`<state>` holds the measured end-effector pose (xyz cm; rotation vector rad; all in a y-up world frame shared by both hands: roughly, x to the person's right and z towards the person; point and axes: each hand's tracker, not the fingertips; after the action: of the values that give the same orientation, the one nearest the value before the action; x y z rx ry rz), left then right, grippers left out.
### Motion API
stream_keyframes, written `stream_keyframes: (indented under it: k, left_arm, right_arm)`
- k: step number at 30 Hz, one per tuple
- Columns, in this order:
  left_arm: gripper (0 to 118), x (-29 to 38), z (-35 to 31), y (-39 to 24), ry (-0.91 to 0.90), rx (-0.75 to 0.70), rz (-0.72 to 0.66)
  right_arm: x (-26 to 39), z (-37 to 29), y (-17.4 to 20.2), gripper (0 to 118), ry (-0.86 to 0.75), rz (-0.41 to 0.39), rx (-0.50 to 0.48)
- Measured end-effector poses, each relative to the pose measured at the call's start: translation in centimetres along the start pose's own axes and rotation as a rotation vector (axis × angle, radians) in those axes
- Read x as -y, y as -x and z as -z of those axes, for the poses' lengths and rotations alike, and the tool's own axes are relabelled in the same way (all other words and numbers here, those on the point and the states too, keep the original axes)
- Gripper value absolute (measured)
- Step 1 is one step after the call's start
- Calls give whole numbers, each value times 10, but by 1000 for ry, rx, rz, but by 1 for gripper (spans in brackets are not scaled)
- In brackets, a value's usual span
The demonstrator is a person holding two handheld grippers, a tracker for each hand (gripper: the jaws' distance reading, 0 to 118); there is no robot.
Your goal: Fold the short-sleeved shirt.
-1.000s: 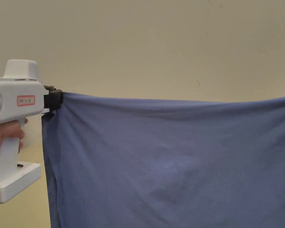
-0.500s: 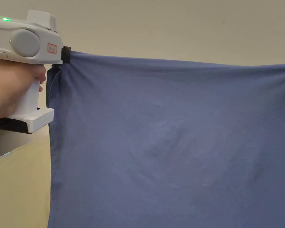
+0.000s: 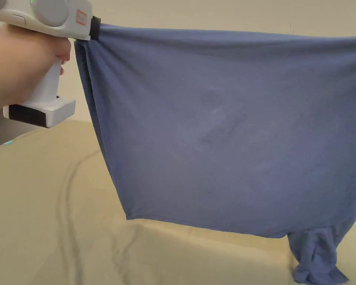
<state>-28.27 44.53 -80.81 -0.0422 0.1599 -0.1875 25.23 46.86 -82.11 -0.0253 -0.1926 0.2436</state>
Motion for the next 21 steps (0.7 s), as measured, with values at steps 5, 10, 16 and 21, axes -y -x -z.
stream_keyframes:
  k: [5, 10, 16, 21]
  left_arm:
    - [1, 75, -9, -13, 89, 61, -121]
    - [1, 178, -41, -37, 226, 103, -88]
    - [1, 267, -110, -47, 324, 158, -77]
    - [1, 314, -175, -38, 376, 181, -84]
  right_arm:
    - [91, -4, 12, 4, 104, -13, -36]
    - [192, -44, 18, 4, 227, 39, -82]
    - [280, -113, 8, 4, 280, 37, -116]
    - [318, -193, 1, 4, 311, 91, -160]
